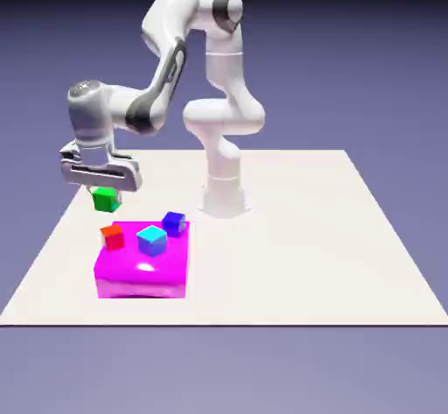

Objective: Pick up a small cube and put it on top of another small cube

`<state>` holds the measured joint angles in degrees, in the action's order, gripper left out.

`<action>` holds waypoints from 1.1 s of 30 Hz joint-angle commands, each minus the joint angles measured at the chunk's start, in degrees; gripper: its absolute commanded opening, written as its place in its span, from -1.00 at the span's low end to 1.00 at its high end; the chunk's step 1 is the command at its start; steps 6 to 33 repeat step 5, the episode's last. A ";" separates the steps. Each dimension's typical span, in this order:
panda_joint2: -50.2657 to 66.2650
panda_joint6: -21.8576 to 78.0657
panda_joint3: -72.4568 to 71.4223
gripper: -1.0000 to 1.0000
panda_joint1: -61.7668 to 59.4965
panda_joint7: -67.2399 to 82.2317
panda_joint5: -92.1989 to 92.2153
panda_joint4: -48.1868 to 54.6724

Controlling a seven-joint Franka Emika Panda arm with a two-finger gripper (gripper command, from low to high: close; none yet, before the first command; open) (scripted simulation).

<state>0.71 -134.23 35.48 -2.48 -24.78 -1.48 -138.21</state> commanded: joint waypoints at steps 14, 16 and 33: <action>0.78 -1.04 0.01 1.00 -0.18 0.31 0.40 -0.36; 0.78 -1.04 0.01 1.00 -0.18 0.31 0.40 -0.36; 0.78 -1.04 0.01 1.00 -0.18 0.31 0.40 -0.36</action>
